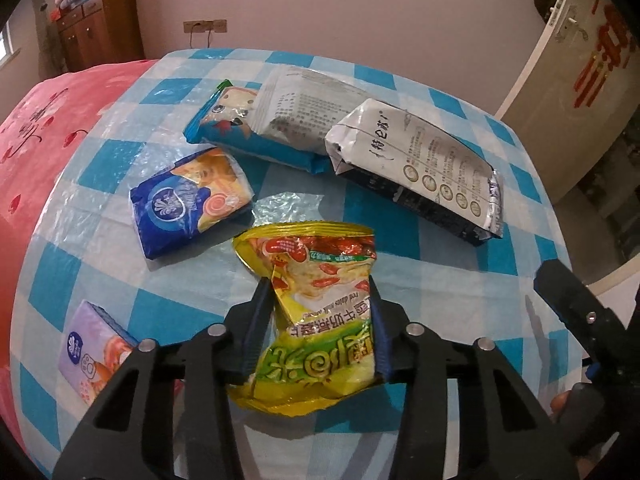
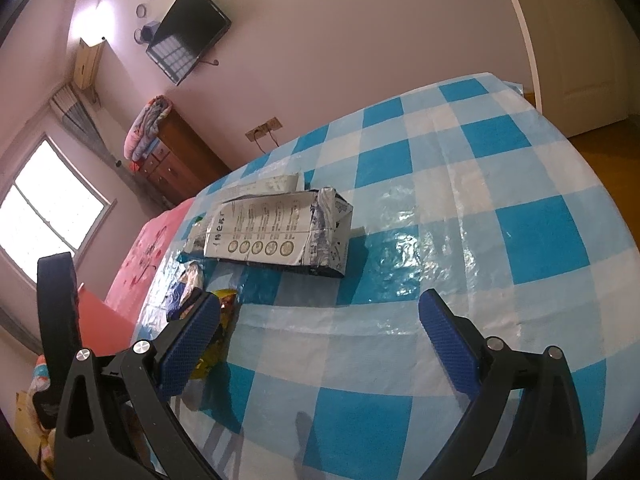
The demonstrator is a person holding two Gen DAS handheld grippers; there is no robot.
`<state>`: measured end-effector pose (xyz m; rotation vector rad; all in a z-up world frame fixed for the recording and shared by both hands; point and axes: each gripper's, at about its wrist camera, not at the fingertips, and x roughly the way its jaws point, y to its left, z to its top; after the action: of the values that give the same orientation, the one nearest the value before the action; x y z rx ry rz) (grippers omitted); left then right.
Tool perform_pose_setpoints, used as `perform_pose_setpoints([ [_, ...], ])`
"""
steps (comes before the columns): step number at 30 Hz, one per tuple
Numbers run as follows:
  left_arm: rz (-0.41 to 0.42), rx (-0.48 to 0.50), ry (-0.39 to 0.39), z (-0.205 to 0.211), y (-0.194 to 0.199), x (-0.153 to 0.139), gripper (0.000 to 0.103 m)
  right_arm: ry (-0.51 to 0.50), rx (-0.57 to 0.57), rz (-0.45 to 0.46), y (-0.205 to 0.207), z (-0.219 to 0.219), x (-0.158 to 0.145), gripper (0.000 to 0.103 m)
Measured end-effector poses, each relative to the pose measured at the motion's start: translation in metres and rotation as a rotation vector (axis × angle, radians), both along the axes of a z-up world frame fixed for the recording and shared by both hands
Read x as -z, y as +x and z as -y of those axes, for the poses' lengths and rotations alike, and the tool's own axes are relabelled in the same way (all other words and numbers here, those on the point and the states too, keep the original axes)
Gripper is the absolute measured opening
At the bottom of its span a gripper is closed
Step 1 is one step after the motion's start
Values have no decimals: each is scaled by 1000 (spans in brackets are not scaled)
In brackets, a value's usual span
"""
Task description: Collect trash
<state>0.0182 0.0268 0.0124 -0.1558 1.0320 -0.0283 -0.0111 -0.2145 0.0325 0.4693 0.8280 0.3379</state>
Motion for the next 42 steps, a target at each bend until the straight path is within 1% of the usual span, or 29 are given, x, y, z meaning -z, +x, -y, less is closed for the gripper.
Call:
perform_pose_setpoints([
  [4,9,16,-22,-3,-2,-2,43,-17,-15,-17,0,-9,-2,98],
  [10,18,21,-61,-15,-5,-7,41,-68,-51,-15,2,-23,-9,98],
  [15,36,15,-87,-29,-9,-14,41,-161,-86,17,10,-34,-20,97],
  [17,46,14,-91,-33,-11,-17,41,-215,-107,41,15,-41,-25,97],
  [18,53,13,-95,-35,-12,-19,41,-239,-119,54,17,-45,-26,96],
  [19,57,11,-98,-37,-12,-21,41,-272,-139,72,21,-50,-28,91],
  [21,68,7,-106,-42,-13,-25,41,-313,-177,88,28,-59,-29,85],
  [23,80,6,-108,-45,-14,-29,41,-351,-211,109,36,-66,-29,85],
  [29,118,-2,-91,-55,-16,-38,41,-441,-285,128,58,-79,-24,86],
  [30,121,-4,-89,-57,-16,-39,41,-452,-296,132,60,-81,-23,87],
  [31,124,-6,-89,-59,-15,-40,41,-465,-308,136,65,-82,-22,90],
  [38,137,-11,-74,-67,-14,-41,41,-549,-417,135,85,-99,-13,93],
  [41,130,-11,-77,-68,-12,-39,41,-596,-439,123,90,-107,-6,93],
  [42,129,-11,-79,-69,-13,-39,41,-598,-445,118,91,-108,-5,93],
])
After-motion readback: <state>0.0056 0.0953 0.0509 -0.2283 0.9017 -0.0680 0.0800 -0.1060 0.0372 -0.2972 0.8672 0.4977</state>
